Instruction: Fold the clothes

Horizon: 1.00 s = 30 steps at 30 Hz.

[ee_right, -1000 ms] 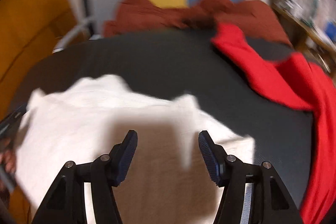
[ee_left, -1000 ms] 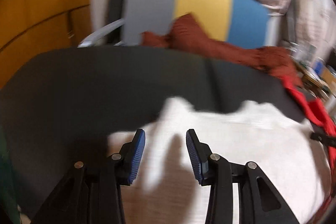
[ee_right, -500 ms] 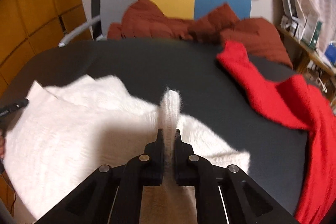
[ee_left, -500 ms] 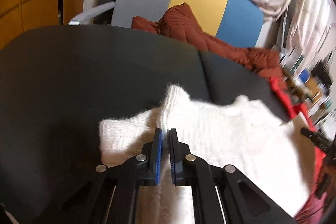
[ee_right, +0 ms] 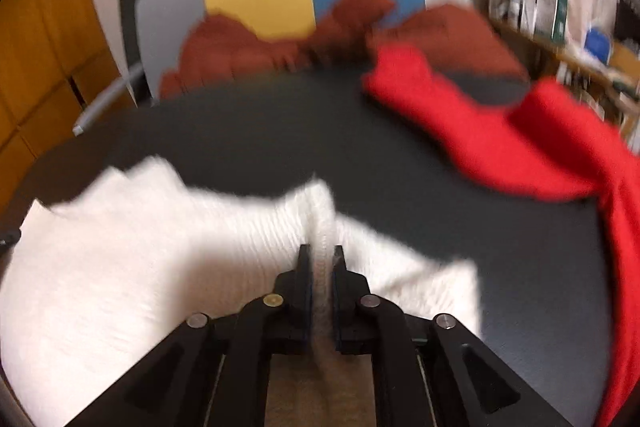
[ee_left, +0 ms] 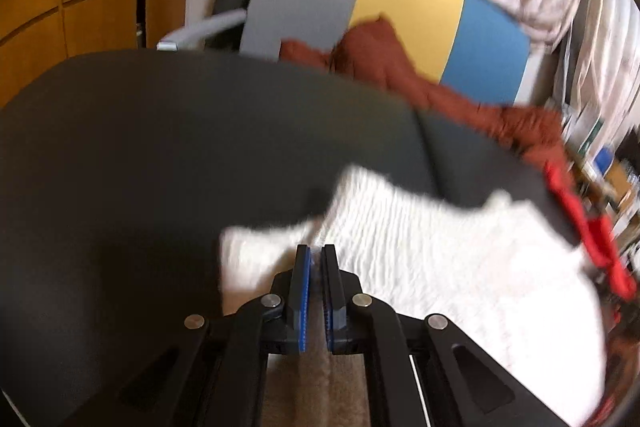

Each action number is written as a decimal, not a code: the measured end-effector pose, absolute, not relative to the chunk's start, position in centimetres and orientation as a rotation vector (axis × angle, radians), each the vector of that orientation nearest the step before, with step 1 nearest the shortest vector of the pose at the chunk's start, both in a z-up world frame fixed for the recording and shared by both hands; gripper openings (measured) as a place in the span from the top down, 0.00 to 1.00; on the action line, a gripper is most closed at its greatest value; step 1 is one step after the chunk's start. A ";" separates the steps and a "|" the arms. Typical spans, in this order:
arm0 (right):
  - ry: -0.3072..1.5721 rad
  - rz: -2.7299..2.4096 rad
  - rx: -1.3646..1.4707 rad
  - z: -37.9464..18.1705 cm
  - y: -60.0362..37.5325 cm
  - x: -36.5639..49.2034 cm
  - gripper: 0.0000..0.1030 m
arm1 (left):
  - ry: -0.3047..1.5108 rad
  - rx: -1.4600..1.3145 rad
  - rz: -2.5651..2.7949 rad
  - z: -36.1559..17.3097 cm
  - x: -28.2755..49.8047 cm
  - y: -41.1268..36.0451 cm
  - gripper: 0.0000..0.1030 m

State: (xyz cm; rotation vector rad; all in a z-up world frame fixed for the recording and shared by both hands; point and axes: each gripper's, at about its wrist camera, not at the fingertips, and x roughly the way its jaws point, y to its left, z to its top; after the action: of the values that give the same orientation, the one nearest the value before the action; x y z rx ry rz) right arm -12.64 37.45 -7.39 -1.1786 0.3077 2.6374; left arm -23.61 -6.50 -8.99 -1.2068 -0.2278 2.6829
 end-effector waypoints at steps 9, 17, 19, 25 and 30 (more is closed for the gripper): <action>0.643 2.664 -1.026 -4.6 40.2 -7.5 0.38 | -0.326 -1.020 2.705 -4.5 -17.7 -6.4 0.92; 1.052 2.583 -1.056 -6.0 42.6 0.6 0.30 | -0.202 -1.073 2.369 -6.0 -12.0 1.9 0.92; 1.097 2.571 -1.064 -6.8 42.7 1.6 0.30 | -0.176 -1.079 2.361 -6.2 -11.5 2.5 0.92; 1.200 2.589 -1.051 -8.6 42.5 2.0 0.30 | -0.150 -1.116 2.338 -7.3 -11.2 3.1 0.92; 1.319 2.626 -0.997 -9.2 42.2 1.2 0.31 | -0.136 -1.123 2.333 -7.9 -10.9 3.3 0.91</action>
State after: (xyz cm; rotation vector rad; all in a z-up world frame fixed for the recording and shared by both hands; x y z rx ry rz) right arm 1.17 42.15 -9.16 -0.9972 1.3185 2.6263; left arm -10.87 3.26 -7.85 -1.1231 -0.1362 2.3325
